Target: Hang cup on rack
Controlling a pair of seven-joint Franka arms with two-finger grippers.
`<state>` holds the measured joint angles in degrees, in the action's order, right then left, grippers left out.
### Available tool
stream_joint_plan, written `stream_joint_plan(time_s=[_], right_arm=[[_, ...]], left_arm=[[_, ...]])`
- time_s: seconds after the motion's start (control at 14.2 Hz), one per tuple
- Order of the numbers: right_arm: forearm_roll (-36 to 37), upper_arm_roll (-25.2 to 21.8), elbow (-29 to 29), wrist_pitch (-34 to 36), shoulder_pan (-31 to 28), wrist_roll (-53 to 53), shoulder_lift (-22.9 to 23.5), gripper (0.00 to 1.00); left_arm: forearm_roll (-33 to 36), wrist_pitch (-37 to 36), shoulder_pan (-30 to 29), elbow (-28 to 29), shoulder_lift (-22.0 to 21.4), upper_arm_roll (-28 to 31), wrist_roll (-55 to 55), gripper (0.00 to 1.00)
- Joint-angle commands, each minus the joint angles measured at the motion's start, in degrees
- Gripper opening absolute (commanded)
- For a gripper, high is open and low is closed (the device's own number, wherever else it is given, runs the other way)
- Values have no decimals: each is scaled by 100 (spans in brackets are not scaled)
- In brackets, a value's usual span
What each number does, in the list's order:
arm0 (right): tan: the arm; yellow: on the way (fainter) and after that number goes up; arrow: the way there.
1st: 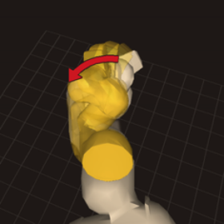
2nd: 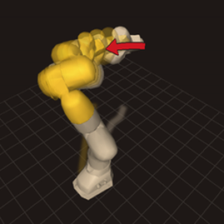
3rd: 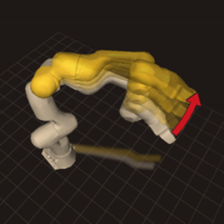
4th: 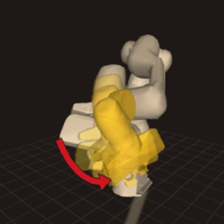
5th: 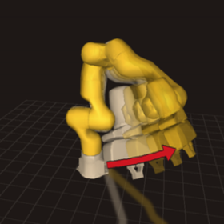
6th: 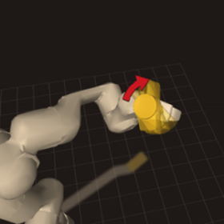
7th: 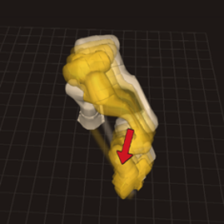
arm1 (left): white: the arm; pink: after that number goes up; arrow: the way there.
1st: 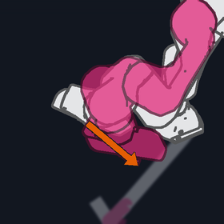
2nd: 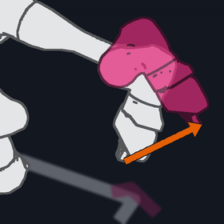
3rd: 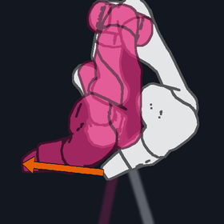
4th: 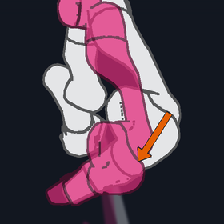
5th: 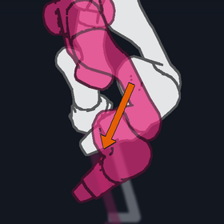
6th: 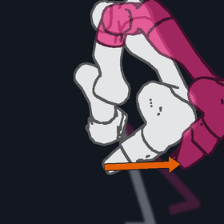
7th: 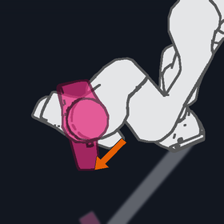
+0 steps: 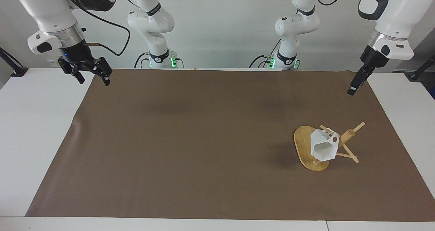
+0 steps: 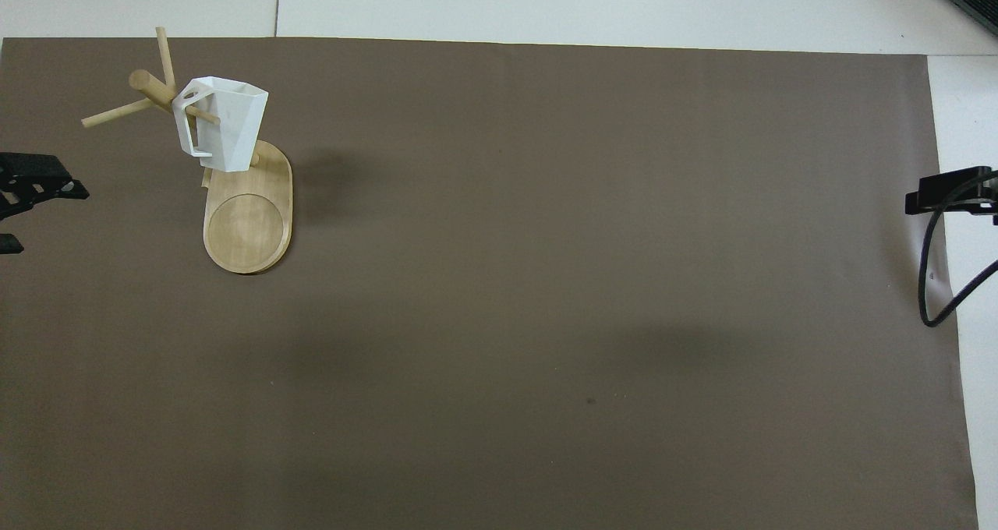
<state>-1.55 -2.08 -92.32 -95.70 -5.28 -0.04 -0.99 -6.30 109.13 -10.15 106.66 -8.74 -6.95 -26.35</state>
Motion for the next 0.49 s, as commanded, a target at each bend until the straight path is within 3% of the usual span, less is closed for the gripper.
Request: stream_joint_plan(time_s=[0.0,0.42], right_arm=[[-48,-47,-58,-10,53,30,-77,100],[-4,-47,-111,-62,18,30,-112,100]], left_arm=[[137,-383,372,-531,320,289,831,100],[155,-928,848,-734,435,519,2528,100]])
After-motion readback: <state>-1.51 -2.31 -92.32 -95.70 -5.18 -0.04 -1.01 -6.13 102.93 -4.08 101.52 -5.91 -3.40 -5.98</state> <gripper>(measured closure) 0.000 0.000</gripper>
